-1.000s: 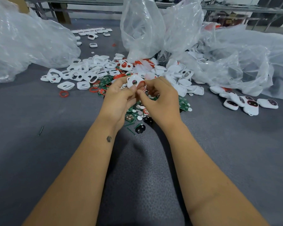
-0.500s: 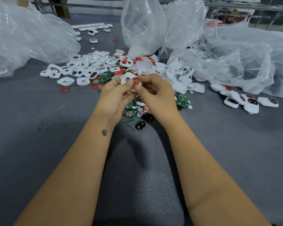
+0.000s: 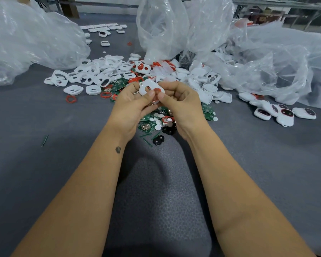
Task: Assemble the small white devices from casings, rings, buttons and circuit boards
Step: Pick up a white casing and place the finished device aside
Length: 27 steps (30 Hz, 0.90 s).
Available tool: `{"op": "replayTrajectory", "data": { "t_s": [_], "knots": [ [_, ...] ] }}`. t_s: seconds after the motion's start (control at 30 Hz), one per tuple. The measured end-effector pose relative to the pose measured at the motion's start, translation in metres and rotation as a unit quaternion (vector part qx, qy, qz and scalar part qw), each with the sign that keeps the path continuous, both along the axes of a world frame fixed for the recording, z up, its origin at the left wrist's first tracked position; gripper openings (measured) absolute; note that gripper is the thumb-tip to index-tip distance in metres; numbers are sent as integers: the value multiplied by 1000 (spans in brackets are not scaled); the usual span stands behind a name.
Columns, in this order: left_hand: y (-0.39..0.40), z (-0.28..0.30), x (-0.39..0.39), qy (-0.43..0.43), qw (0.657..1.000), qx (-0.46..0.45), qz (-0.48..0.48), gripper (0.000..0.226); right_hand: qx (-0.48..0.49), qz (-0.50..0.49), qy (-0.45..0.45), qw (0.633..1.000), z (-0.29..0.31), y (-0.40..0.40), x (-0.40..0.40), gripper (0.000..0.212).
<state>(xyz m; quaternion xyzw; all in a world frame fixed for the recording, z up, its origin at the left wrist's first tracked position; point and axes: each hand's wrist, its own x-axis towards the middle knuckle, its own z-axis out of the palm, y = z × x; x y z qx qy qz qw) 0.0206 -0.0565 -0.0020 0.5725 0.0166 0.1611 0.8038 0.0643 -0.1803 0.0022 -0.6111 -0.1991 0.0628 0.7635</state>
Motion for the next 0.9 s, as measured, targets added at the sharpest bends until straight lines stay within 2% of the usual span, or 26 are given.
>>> {"op": "replayTrajectory", "data": {
  "t_s": [0.1, 0.27, 0.47, 0.53, 0.6, 0.67, 0.77, 0.9],
  "knots": [
    [0, 0, 1, -7, 1000, 7, 13, 12, -9, -11, -17, 1000, 1, 0, -1, 21],
    [-3, -3, 2, -7, 999, 0, 48, 13, -76, -93, -82, 989, -3, 8, -3, 18],
    [1, -3, -1, -1, 999, -13, 42, 14, -140, -80, -156, 974, -8, 8, -5, 7],
    [2, -3, -2, 2, 999, -11, 41, 14, -149, -86, -179, 969, -7, 8, -7, 11],
    [1, -3, -2, 2, 999, 0, 38, 14, -117, -93, -140, 979, -5, 8, -5, 13],
    [-1, -3, -2, -6, 1000, 13, 28, 14, -66, -89, -62, 992, -2, 6, -3, 14],
    [-3, -2, -2, -14, 999, 23, 20, 16, 28, -23, 59, 998, 2, 1, -2, 15],
    [-4, -1, -2, -16, 999, 41, 9, 17, 38, -4, 63, 997, 4, -3, 0, 17]
  ]
}}
